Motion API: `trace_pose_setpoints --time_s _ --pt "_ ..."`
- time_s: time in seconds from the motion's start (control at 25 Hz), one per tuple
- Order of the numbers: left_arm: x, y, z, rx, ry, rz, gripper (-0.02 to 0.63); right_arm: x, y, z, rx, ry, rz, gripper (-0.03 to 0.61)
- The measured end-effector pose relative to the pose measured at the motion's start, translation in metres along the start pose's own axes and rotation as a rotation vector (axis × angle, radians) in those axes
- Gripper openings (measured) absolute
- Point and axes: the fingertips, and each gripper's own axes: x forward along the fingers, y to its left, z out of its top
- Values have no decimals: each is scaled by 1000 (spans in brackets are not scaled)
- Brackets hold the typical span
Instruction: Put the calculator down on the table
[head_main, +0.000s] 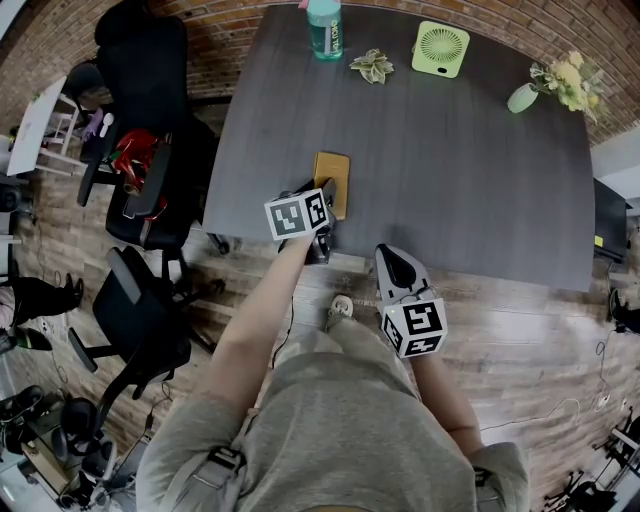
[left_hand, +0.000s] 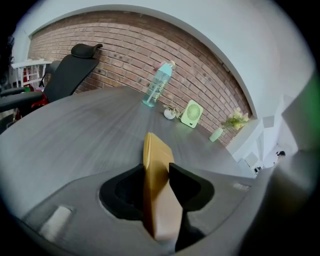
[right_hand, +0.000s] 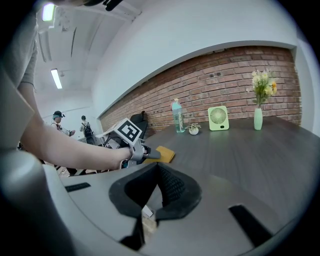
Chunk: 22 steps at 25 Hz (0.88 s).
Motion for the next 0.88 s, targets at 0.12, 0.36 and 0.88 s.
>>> trace_pose_setpoints --time_s 0.12,0.36,0.88 --pt "1 7 -3 -4 13 12 163 -1 0 -1 0 -1 -4 2" --pt "1 12 -4 3 41 44 172 -3 2 1 -3 -7 -13 2" --pt "-26 15 -15 54 24 60 150 -29 23 1 -16 -31 -60 2"
